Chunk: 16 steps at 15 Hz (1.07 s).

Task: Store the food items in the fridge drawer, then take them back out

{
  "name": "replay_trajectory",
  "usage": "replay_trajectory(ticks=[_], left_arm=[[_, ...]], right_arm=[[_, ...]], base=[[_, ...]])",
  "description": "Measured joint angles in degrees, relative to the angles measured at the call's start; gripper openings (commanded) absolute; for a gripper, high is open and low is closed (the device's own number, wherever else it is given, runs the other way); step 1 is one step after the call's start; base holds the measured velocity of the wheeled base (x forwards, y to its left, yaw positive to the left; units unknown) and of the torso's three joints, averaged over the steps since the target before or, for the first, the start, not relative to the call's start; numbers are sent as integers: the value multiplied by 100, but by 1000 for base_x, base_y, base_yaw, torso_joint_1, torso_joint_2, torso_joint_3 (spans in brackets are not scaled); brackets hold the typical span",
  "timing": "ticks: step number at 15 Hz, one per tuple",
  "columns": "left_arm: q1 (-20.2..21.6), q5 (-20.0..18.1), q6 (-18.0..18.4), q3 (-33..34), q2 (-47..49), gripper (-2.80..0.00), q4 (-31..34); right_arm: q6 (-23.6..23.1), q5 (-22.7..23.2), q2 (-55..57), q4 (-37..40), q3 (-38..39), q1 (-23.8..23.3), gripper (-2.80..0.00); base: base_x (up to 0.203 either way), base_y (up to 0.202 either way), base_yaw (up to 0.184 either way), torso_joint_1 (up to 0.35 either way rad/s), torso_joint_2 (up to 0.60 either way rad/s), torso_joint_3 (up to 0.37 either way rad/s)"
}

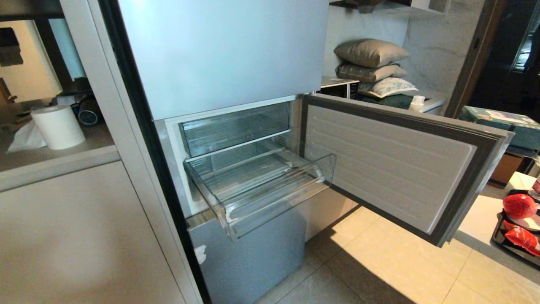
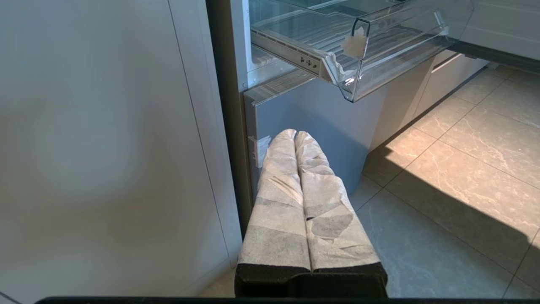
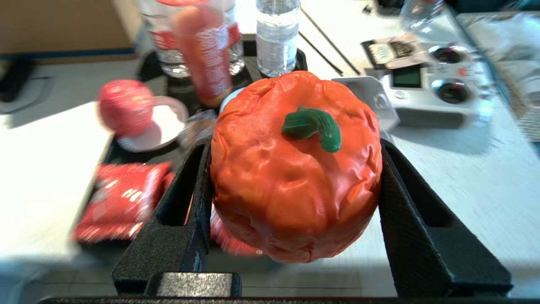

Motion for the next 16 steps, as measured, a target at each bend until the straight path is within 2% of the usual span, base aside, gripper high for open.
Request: replay_trajectory(ticks=[2,4,6,9,11,13,16], left_arm=[[0,-1,0,0,0,-280,0],[0,0,0,0,0,-280,-2],[0,0,0,0,0,-280,0],[0,0,0,0,0,-280,0],[0,-1,0,0,0,-280,0],[0,-2,0,0,0,-280,0],[0,-1,0,0,0,-280,0]], right_arm=[[148,23,-867,-24,617,227,-280],[400,17,-1579,-38,1080,989,-280],[587,-45,-2236,-30,1600,2176,-280],[705,-365,-3346,183,2521,4315,-280],[737,-648,-4249,491,3064,5311,-280],[759,-839,-5274,911,3451,5871,-280],[754,-999,-6734,1897,3714,6241,-280]], base=[[0,0,0,0,0,0],[0,0,0,0,0,0],[0,0,0,0,0,0],[0,0,0,0,0,0],[0,0,0,0,0,0],[0,0,0,0,0,0],[0,0,0,0,0,0]])
